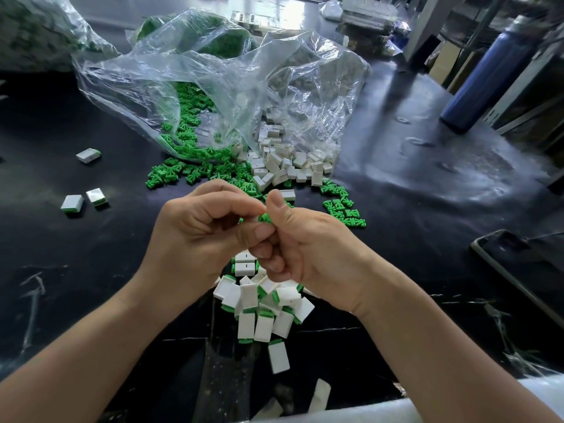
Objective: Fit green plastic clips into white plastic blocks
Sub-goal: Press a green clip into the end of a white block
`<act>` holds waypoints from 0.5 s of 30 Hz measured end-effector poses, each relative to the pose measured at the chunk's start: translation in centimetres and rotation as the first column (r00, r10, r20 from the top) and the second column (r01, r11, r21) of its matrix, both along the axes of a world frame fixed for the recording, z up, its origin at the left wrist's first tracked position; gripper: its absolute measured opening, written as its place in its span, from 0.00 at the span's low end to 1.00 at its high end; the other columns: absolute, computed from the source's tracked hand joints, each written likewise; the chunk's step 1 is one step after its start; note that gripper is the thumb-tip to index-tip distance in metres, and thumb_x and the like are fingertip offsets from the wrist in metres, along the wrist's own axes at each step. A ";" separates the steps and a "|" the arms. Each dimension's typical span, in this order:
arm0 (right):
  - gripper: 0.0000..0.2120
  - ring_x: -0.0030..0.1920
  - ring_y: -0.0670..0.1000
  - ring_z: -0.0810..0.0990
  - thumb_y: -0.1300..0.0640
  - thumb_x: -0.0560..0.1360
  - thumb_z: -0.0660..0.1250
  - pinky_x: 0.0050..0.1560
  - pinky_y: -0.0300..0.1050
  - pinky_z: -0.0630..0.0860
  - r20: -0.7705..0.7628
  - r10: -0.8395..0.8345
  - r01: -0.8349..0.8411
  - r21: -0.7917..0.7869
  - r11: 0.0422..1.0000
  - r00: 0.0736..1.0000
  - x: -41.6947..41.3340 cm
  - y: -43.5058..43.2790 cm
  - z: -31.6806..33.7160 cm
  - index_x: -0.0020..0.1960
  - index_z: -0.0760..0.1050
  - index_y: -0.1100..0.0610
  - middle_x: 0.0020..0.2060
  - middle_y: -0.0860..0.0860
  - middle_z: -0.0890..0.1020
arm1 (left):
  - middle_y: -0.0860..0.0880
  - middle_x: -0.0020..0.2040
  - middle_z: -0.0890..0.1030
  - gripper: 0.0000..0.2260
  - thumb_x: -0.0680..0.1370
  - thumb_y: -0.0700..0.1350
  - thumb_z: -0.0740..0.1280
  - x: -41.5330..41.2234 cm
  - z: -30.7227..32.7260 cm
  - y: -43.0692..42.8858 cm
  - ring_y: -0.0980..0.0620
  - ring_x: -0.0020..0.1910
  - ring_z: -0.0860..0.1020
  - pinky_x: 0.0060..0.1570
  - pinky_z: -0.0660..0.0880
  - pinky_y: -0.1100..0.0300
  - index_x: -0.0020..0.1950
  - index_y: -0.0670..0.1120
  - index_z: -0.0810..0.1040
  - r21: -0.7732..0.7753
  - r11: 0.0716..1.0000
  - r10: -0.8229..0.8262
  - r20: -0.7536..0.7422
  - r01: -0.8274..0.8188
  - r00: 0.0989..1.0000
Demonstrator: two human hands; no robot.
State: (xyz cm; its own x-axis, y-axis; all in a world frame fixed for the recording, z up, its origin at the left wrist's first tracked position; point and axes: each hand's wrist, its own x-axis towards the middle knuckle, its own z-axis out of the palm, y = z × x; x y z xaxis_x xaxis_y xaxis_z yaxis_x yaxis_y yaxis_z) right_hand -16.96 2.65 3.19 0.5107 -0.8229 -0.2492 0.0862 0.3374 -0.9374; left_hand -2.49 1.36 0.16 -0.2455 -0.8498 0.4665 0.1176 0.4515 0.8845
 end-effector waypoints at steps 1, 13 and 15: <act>0.19 0.26 0.44 0.66 0.40 0.66 0.55 0.27 0.34 0.63 0.001 0.009 -0.009 -0.003 1.000 1.000 -0.1 0.0 0.0 0.36 0.68 0.58 0.27 0.48 0.69 | 0.41 0.40 0.76 0.15 0.67 0.49 0.73 0.0 0.0 0.0 0.45 0.30 0.79 0.33 0.77 0.58 0.47 0.40 0.81 0.002 1.000 -0.017 -0.009 0.017 1.000; 0.24 0.30 0.45 0.65 0.38 0.69 0.52 0.30 0.36 0.64 -0.117 0.017 -0.031 -0.127 0.991 0.993 0.2 0.1 -0.3 0.48 0.76 0.54 0.29 0.48 0.68 | 0.34 0.40 0.74 0.10 0.67 0.39 0.73 0.1 0.2 0.2 0.35 0.29 0.78 0.29 0.77 0.42 0.46 0.37 0.80 0.024 1.000 -0.014 0.006 0.013 1.000; 0.23 0.29 0.45 0.64 0.38 0.68 0.52 0.29 0.35 0.63 -0.140 -0.005 -0.012 -0.122 0.992 0.990 0.5 0.3 -0.4 0.41 0.72 0.57 0.28 0.47 0.67 | 0.34 0.39 0.74 0.09 0.67 0.38 0.70 0.0 0.2 0.4 0.36 0.28 0.78 0.29 0.78 0.43 0.45 0.36 0.80 0.037 0.999 -0.010 0.007 0.010 1.000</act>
